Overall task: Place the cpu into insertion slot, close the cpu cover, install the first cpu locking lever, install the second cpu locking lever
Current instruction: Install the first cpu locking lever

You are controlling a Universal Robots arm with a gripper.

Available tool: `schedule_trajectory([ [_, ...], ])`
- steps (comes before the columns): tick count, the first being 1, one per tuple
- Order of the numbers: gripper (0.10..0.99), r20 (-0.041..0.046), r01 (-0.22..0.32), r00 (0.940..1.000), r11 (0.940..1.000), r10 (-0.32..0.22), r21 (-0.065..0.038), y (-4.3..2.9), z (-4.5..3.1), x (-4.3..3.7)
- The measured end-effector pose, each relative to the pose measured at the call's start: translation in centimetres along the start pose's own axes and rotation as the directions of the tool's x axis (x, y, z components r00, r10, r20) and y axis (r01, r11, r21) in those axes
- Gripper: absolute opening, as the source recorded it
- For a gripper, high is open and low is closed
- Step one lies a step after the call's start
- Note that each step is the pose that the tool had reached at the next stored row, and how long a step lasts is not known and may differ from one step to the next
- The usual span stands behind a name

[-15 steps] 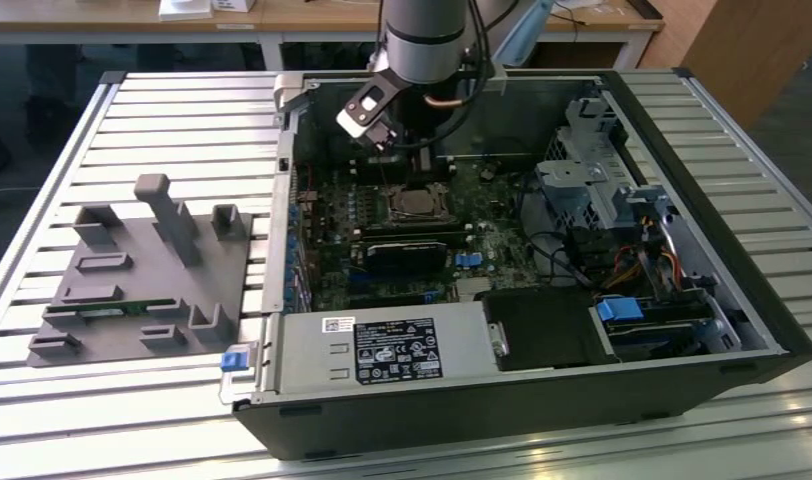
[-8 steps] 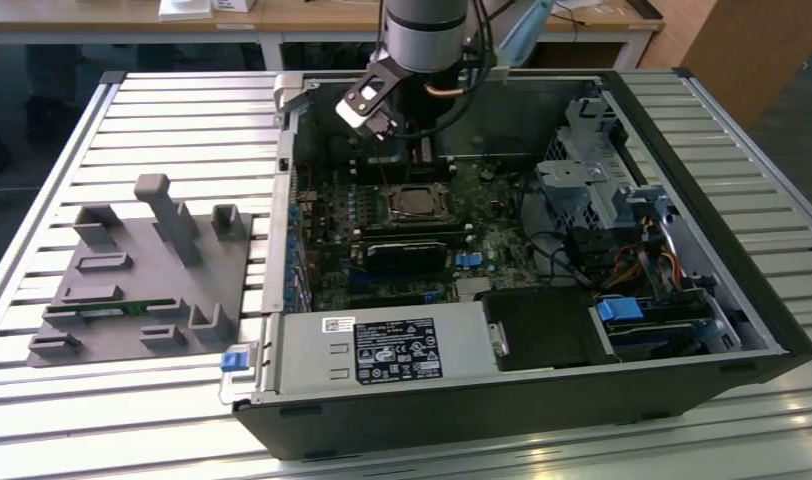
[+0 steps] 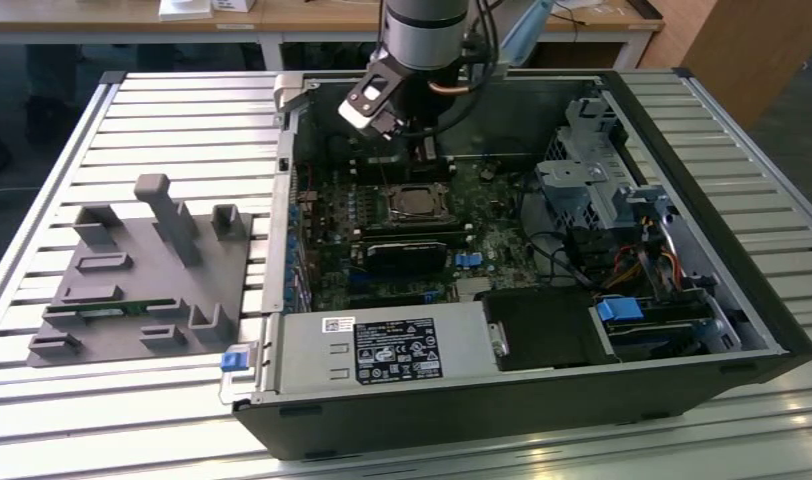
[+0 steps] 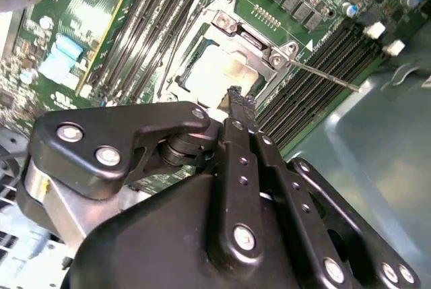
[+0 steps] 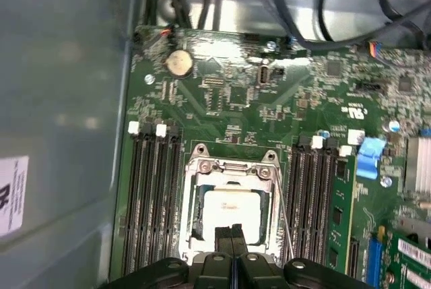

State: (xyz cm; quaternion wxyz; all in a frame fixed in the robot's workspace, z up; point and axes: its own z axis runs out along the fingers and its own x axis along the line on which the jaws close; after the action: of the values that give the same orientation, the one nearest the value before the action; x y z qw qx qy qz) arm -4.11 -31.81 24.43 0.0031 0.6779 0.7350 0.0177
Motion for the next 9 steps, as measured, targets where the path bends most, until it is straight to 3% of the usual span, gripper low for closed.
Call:
schedule_trajectory([
  [4,0.106,-0.0022,0.073,0.9973,0.9973,-0.073,0.001,0.0,0.0,0.0],
  [9,0.106,-0.0051,0.163,0.9867,0.9867,-0.163,0.003,0.0,0.0,0.0],
])
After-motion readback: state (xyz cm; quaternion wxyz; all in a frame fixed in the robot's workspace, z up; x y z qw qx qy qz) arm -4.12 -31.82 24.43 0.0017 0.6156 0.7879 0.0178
